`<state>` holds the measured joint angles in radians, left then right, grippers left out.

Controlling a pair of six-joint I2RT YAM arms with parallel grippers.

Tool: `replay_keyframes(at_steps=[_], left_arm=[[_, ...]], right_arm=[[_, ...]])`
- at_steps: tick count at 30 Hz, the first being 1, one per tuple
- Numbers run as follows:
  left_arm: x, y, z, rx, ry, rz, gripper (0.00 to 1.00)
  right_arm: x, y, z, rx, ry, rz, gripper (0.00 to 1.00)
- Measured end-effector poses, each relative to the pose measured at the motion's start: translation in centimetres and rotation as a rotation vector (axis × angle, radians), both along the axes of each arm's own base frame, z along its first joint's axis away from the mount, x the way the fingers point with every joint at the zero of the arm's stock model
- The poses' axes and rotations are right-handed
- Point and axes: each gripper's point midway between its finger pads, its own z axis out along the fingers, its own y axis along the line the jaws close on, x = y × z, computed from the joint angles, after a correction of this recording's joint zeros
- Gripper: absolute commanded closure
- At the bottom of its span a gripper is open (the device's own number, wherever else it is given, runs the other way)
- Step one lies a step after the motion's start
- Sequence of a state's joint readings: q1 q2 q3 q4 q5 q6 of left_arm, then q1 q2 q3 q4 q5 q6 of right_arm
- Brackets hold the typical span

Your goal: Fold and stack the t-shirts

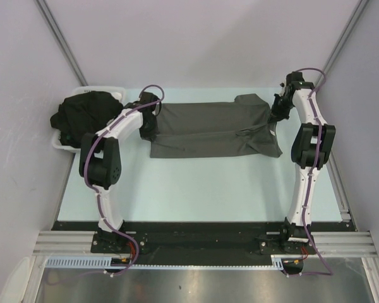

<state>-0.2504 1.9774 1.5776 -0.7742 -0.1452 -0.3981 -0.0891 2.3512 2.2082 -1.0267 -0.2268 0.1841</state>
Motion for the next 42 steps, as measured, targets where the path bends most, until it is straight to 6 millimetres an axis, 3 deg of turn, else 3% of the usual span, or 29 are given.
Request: replay_keyframes(at_steps=[8, 15, 23, 25, 26, 29, 33, 36, 42], left_arm=[[0.1, 0.2, -1.2, -0.002, 0.027, -0.003, 1.00], [0.5, 0.1, -1.6, -0.004, 0.034, -0.011, 1.00], [1.6, -0.2, -2.1, -0.006, 0.032, -0.011, 0.99], [1.9, -0.2, -2.3, -0.006, 0.033, -0.010, 0.94], [2.0, -0.2, -2.4, -0.006, 0.033, -0.010, 0.91], [2.3, -0.2, -2.5, -0.008, 0.034, -0.011, 0.80], [2.7, -0.2, -2.5, -0.008, 0.031, -0.016, 0.66], [2.8, -0.2, -2.4, -0.009, 0.030, -0.016, 0.60], [2.8, -0.2, -2.1, -0.008, 0.030, -0.015, 0.58]], right_arm=[[0.2, 0.0, -1.1, 0.008, 0.017, 0.002, 1.00], [1.0, -0.1, -0.7, 0.015, -0.008, 0.003, 1.00], [1.5, -0.1, -2.4, 0.018, 0.006, 0.004, 1.00], [1.5, -0.1, -2.8, 0.017, 0.010, 0.004, 0.97], [1.5, -0.1, -2.9, 0.018, 0.012, 0.004, 0.91], [1.7, -0.2, -3.3, 0.017, 0.013, 0.003, 0.83], [1.8, -0.2, -3.4, 0.017, 0.010, 0.004, 0.78], [2.1, -0.3, -3.2, 0.016, 0.000, 0.003, 0.76], [2.5, -0.6, -2.6, 0.014, -0.019, -0.004, 0.76]])
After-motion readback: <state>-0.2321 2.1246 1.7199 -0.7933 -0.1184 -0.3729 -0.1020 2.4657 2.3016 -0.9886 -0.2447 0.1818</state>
